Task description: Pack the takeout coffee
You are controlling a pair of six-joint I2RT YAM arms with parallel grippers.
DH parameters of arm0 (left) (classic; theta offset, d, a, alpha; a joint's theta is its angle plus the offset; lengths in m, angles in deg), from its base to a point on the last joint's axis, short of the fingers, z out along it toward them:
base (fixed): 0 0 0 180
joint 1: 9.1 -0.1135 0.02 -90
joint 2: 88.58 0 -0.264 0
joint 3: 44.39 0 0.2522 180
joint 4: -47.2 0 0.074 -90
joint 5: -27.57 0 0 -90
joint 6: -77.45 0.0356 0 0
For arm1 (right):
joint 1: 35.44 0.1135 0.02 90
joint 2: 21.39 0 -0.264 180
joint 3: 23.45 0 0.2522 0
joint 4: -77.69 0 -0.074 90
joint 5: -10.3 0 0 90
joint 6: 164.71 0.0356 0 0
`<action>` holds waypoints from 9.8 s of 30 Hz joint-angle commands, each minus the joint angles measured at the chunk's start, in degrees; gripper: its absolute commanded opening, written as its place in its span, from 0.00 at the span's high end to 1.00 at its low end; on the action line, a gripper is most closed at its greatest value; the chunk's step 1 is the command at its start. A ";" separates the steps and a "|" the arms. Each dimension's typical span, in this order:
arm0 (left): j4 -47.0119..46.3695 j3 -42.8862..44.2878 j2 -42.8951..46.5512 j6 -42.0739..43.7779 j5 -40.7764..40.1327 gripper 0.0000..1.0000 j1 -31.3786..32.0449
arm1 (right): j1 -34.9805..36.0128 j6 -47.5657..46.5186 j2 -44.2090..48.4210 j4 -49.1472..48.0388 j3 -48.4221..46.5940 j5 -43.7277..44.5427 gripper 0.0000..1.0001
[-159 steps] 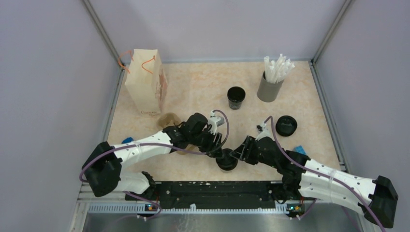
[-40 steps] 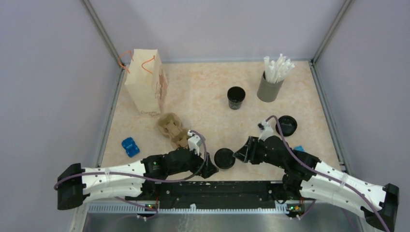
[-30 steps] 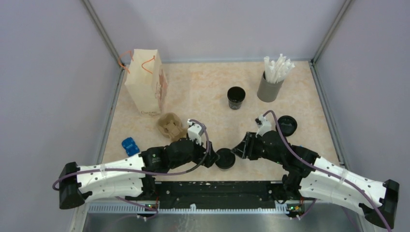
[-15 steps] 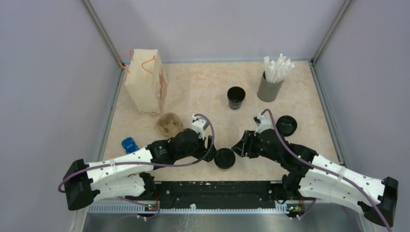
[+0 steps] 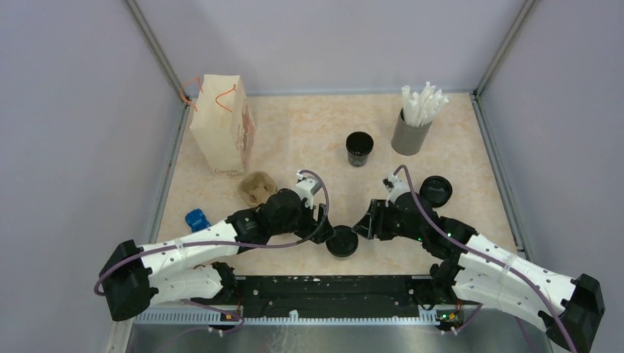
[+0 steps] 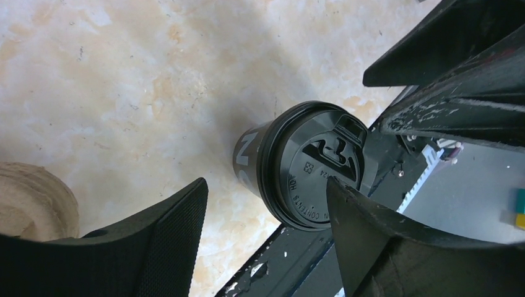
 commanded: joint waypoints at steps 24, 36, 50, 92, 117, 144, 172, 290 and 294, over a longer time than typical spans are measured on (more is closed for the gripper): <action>-4.52 -1.69 -9.12 4.14 5.28 0.44 -0.44 | -5.48 -3.11 0.74 -5.95 2.90 -8.69 0.53; -4.70 -2.22 -9.02 4.51 5.64 0.43 -0.46 | -5.41 -0.15 4.22 -9.70 0.33 -15.05 0.60; -5.80 -2.43 -10.53 4.51 6.36 0.43 -0.42 | -5.48 2.94 -1.40 -16.27 9.31 -12.82 0.69; -8.11 -5.86 -11.76 2.25 7.33 0.48 0.32 | -5.50 10.17 20.02 -3.06 16.14 -4.56 0.70; -12.82 -8.28 -14.72 2.85 7.07 0.53 1.72 | -5.48 11.92 27.89 -0.08 23.60 -1.52 0.73; -24.57 -5.13 -24.53 17.52 16.40 0.49 1.69 | -5.44 -1.99 11.25 -1.63 10.31 -2.95 0.66; -30.22 -4.02 -30.07 20.12 18.65 0.48 2.04 | -5.38 8.27 35.08 10.61 17.99 -0.57 0.48; -22.32 1.16 -31.26 6.75 4.78 0.51 -0.16 | -2.58 9.76 31.31 14.62 6.18 11.36 0.47; -23.70 0.40 -31.47 7.78 4.92 0.52 -0.13 | -2.60 9.40 31.49 16.66 4.10 14.83 0.53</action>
